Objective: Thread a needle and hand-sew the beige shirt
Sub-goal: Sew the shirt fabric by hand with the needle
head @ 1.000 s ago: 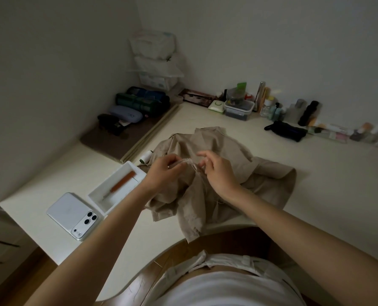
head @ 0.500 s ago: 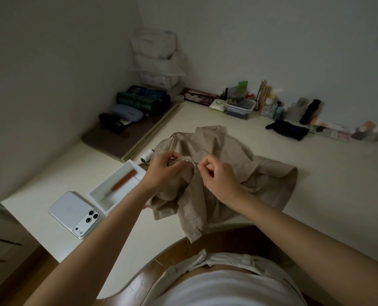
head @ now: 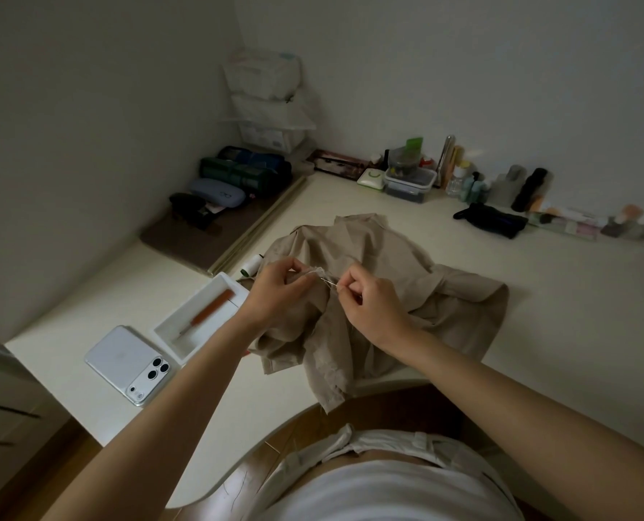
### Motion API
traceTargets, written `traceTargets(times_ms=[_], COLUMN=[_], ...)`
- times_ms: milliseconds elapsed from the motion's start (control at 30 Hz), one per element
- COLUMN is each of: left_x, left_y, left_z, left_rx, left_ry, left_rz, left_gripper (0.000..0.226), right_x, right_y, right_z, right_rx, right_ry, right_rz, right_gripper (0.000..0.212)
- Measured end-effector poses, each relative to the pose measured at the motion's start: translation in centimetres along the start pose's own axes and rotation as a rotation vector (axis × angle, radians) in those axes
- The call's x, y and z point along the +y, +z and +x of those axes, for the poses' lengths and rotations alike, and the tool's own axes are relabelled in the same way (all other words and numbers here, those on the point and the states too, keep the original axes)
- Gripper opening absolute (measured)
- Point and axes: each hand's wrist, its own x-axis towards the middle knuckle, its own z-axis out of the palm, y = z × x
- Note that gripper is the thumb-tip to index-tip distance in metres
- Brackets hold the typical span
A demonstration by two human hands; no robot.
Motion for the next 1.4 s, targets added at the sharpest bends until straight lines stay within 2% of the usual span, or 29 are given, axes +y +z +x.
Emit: traceTargets(times_ms=[233,467,600,800,1067,1300,1400], left_x=[0.1,0.2,0.6,1.5,1.5,2.1,1.9], left_y=[0.2,0.5,0.8,1.3,1.1,1.9,2.0], left_z=[0.0,-0.2,-0.8,-1.3,-0.6,-0.8,-0.7], left_rx=[-0.015,-0.006,-0.021,0.121,0.215,0.139,0.128], left_ry=[0.008,0.045,0.100,0.152,0.177,0.269,0.252], left_rz=[0.038,0.044,0.062,0.105,0.112,0.053,0.013], left_gripper=[0.015,0.015,0.014,0.006,0.006,0.010,0.009], right_x=[-0.2,-1.0,-1.3,-1.8,-2.3,-2.6,-2.7], right_y=[0.1,0.3,0.8,1.0,-0.3,-0.4,-0.4], right_z=[0.0,0.1,0.2,0.1,-0.3,0.6,1.1], right_rx=[0.008,-0.054,-0.034,-0.016,-0.117,0.030,0.007], right_ry=[0.017,0.076,0.121,0.157,0.209,0.199,0.256], right_rz=[-0.007,-0.033,-0.040,0.049,0.210,0.212,0.257], right_gripper=[0.020,0.014,0.011,0.010,0.011,0.003,0.005])
